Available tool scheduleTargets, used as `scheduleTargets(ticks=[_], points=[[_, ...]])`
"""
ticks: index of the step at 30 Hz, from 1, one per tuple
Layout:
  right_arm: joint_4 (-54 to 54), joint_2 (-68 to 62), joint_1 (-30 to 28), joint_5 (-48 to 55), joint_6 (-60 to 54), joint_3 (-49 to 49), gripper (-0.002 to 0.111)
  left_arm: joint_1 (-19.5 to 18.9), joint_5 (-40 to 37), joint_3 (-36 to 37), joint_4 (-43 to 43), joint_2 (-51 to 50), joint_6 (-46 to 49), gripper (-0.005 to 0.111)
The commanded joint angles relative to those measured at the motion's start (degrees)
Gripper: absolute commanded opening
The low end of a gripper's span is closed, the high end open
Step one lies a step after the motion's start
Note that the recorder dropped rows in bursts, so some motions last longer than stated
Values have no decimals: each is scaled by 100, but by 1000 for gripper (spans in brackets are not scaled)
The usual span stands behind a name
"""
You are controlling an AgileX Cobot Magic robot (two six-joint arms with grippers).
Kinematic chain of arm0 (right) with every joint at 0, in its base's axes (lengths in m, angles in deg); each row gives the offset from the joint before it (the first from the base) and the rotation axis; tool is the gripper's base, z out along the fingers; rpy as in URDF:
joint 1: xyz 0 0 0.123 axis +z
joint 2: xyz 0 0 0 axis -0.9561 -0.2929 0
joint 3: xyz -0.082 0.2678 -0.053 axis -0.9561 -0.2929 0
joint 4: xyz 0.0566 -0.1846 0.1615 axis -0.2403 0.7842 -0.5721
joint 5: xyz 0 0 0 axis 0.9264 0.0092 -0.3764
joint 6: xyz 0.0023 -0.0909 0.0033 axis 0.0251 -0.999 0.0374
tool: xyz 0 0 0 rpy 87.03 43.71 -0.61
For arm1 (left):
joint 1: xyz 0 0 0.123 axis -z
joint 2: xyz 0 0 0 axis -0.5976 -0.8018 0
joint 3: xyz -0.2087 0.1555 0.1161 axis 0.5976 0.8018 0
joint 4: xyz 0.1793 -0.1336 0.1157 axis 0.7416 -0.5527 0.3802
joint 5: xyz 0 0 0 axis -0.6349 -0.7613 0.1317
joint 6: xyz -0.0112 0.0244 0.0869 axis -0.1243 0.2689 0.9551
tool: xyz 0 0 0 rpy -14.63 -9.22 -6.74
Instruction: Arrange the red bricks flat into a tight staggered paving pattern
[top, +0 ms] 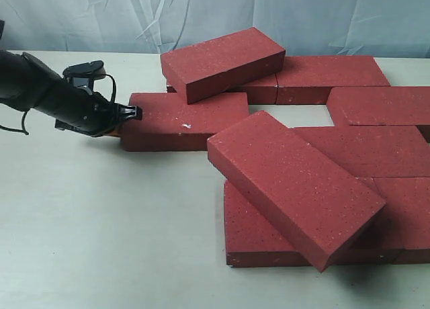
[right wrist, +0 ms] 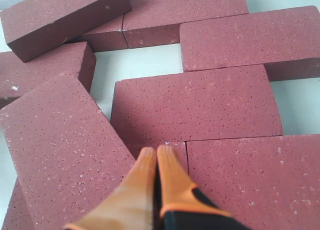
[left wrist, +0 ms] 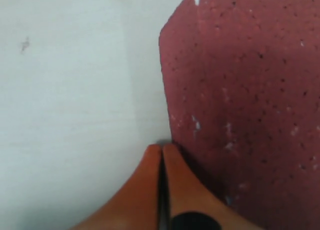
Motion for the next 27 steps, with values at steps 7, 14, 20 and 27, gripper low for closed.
scheduleTargets(ticks=[7, 14, 20, 27], points=[[5, -30, -17, -24, -40, -27, -1, -357, -248, -64, 453, -50, -35, 0], [112, -30, -17, -24, -40, -27, -1, -716, 57, -64, 175, -50, -35, 0], [112, -30, -17, -35, -40, -27, -1, -716, -26, -64, -61, -50, -35, 0], [482, -30, -17, -35, -40, -27, -1, -653, -326, -64, -1130, -50, -5, 0]])
